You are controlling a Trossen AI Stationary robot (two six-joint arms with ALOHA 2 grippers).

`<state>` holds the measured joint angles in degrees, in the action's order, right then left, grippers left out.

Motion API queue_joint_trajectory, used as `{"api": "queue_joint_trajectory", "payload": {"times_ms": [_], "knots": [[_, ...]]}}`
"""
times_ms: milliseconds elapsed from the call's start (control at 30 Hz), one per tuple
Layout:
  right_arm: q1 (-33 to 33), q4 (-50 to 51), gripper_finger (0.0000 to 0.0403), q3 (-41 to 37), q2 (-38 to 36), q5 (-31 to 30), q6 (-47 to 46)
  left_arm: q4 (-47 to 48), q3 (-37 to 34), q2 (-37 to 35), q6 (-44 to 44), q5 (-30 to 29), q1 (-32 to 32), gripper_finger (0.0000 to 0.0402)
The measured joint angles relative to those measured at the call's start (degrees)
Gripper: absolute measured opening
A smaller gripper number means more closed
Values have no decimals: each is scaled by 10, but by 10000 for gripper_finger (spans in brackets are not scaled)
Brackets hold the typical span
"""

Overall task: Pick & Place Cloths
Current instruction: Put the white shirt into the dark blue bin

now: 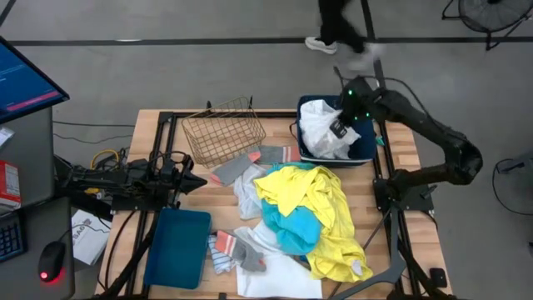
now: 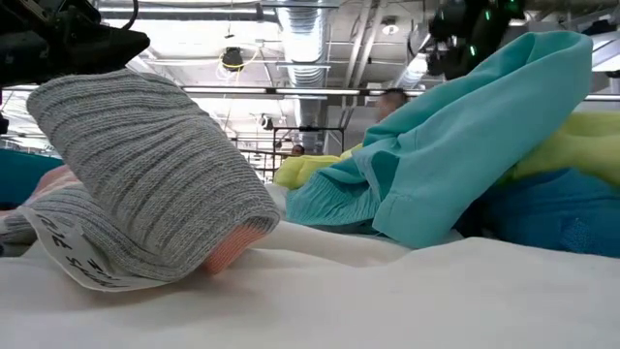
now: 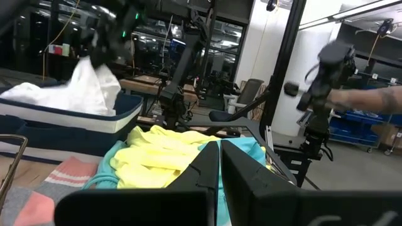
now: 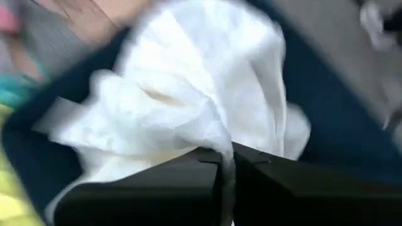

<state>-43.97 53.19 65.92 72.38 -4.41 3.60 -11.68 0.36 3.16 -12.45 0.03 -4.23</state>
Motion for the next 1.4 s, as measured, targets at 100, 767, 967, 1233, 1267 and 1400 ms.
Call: {"api": "queue_joint_trajectory", "payload": {"times_ms": [100,767,967,1233,1267,1400], "knots": [[-10,-29,0,-66,-5,-10,-5,0,0,0,0,0,0,2],[-48,-64,10,-118,181,-74,-86,0,0,0,0,0,0,2],[-48,-65,68,-105,224,-70,-111,0,0,0,0,0,0,2],[-40,69,220,-39,153,-57,-53,-1,0,0,0,0,0,2],[-41,76,240,-30,137,-57,-51,-1,0,0,0,0,0,2],[-41,101,296,21,66,-58,-45,-1,0,0,0,0,0,2]]}}
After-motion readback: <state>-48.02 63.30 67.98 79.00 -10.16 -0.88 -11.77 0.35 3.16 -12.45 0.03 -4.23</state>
